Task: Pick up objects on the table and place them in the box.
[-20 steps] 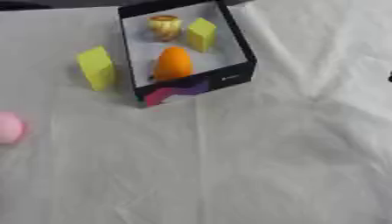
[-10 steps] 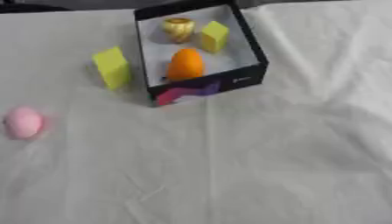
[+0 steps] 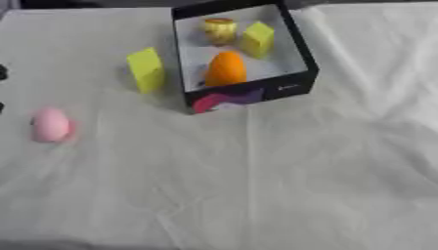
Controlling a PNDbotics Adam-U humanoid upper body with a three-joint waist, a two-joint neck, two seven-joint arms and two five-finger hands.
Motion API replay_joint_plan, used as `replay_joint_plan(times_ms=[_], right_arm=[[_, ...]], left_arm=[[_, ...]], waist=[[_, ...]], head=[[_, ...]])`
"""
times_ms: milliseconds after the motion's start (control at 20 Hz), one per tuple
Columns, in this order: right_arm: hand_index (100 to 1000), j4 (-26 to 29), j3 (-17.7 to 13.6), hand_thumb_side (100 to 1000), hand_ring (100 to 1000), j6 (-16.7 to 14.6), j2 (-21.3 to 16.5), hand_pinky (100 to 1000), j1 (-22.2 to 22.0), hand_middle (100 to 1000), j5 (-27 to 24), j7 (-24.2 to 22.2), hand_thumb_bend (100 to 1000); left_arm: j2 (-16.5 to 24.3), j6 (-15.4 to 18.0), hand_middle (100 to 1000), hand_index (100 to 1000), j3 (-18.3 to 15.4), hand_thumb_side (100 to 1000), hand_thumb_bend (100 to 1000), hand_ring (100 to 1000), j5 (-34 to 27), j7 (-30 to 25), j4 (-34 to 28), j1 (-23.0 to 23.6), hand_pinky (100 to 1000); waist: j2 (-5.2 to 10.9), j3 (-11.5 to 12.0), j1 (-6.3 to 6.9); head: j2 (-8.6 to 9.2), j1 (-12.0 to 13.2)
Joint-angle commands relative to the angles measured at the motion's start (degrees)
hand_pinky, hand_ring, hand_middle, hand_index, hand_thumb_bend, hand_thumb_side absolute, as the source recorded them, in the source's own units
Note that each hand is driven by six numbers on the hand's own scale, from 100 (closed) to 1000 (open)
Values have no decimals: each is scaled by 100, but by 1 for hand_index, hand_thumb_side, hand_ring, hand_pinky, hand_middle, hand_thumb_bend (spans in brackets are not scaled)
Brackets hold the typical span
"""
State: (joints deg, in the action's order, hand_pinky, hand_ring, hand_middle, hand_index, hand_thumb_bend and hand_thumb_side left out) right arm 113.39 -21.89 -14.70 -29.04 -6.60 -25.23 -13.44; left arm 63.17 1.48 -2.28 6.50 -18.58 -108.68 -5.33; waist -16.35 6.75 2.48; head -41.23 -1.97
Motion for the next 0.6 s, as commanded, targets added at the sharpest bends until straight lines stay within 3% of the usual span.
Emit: replay_joint_plan(times_ms=[50,150,250,600], right_arm=[[870,120,-62,547,641,16,-214,884,11,647,41,20,100],[869,120,-55,546,639,28,-226,884,21,646,36,20,100],[868,120,-49,546,637,39,-223,883,19,644,45,9,100],[864,120,-36,545,633,77,-196,884,21,641,85,4,100]], left_arm=[[415,37,781,810,89,473,311,841,404,-358,333,-116,943],[444,61,784,815,196,552,324,845,552,-493,577,-169,948],[446,81,783,815,286,568,323,845,635,-575,777,-221,946],[412,1,775,812,517,542,279,833,679,-556,1188,-440,936]], waist=[[180,-7,36],[177,-18,35],[175,-32,30],[168,-88,3]], head=[[38,56],[49,75],[60,85],[125,90]])
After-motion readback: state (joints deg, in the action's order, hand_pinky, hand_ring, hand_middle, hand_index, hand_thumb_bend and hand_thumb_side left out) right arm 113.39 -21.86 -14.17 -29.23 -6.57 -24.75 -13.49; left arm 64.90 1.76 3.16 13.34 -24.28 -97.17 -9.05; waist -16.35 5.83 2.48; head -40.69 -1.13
